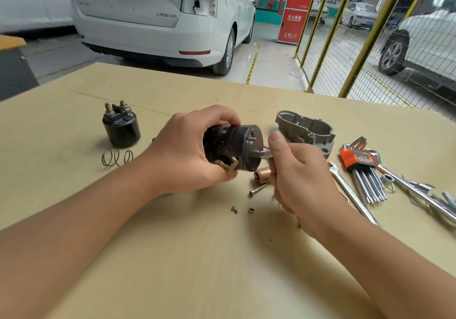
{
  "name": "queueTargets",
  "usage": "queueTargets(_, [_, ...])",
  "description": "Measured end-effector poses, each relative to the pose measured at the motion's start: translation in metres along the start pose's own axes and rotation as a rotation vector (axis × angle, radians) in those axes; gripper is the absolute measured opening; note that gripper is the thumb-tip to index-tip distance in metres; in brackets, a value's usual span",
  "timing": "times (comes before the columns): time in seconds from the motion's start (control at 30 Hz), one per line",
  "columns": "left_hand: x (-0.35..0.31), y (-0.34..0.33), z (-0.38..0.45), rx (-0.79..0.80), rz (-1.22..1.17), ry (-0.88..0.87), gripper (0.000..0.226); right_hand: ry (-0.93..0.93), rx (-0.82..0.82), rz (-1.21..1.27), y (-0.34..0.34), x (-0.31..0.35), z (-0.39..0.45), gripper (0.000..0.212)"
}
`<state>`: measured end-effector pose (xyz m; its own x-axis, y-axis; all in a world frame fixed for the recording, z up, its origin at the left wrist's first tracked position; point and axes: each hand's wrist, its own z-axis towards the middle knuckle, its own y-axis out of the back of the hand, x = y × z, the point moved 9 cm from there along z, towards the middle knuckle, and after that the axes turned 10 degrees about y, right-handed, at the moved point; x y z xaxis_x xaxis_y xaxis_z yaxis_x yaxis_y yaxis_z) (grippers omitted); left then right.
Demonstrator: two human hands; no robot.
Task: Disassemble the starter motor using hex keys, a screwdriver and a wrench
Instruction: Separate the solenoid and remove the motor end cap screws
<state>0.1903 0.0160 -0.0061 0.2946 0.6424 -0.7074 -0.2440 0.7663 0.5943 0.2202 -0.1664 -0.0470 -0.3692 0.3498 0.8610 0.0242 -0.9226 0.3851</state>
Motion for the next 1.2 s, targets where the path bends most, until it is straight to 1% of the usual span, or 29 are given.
queueTargets(0.03, [0.000,0.000,0.000,-0.020,0.002,0.001,0.060,0.018,-0.048,-0.003,0.001,0.003,0.001,0.061])
queueTargets(0.1, [-0.002,-0.001,0.000,-0.060,0.005,0.001,0.060,0.127,-0.110,-0.121,0.008,0.017,0.002,0.065])
queueTargets(0.2, [-0.003,0.000,0.000,-0.100,0.001,-0.008,0.063,0.243,-0.087,-0.415,0.012,0.034,0.008,0.068])
queueTargets(0.27, [-0.004,0.003,-0.002,-0.126,-0.024,-0.018,0.065,0.257,-0.107,-0.468,0.014,0.039,0.013,0.071])
queueTargets(0.3, [-0.004,0.005,-0.003,-0.140,-0.041,-0.023,0.066,0.256,-0.130,-0.463,0.014,0.040,0.015,0.071])
queueTargets(0.4, [-0.003,0.010,-0.006,-0.184,-0.083,-0.028,0.069,0.294,-0.191,-0.419,0.011,0.050,0.017,0.056])
queueTargets(0.47, [-0.001,0.013,-0.008,-0.216,-0.112,-0.017,0.070,0.293,-0.227,-0.348,0.009,0.050,0.017,0.061])
queueTargets(0.57, [-0.001,0.013,-0.012,-0.261,-0.116,-0.028,0.071,0.234,-0.267,-0.269,0.008,0.041,0.017,0.072])
queueTargets(0.63, [-0.002,0.013,-0.014,-0.281,-0.115,-0.035,0.072,0.224,-0.273,-0.238,0.008,0.039,0.018,0.074])
queueTargets(0.7, [-0.002,0.014,-0.015,-0.286,-0.110,-0.040,0.071,0.267,-0.261,-0.214,0.007,0.040,0.020,0.072])
queueTargets(0.77, [-0.003,0.014,-0.014,-0.261,-0.114,-0.039,0.070,0.364,-0.259,-0.240,0.007,0.046,0.020,0.070])
queueTargets(0.83, [-0.004,0.015,-0.014,-0.219,-0.117,-0.050,0.069,0.502,-0.265,-0.303,0.007,0.059,0.015,0.065])
queueTargets(0.9, [-0.005,0.017,-0.014,-0.172,-0.108,-0.068,0.069,0.643,-0.247,-0.313,0.005,0.071,0.010,0.059])
queueTargets(0.97, [-0.005,0.019,-0.014,-0.109,-0.116,-0.082,0.069,0.784,-0.216,-0.311,0.002,0.081,0.003,0.052])
queueTargets(1.03, [-0.006,0.021,-0.012,-0.013,-0.150,-0.102,0.069,0.910,-0.193,-0.326,0.000,0.089,-0.006,0.048])
queueTargets(1.1, [-0.005,0.022,-0.011,0.081,-0.188,-0.105,0.071,1.013,-0.161,-0.351,-0.003,0.094,-0.014,0.052])
queueTargets(1.2, [-0.004,0.020,-0.012,0.154,-0.191,-0.100,0.074,1.113,-0.114,-0.411,-0.007,0.096,-0.025,0.059])
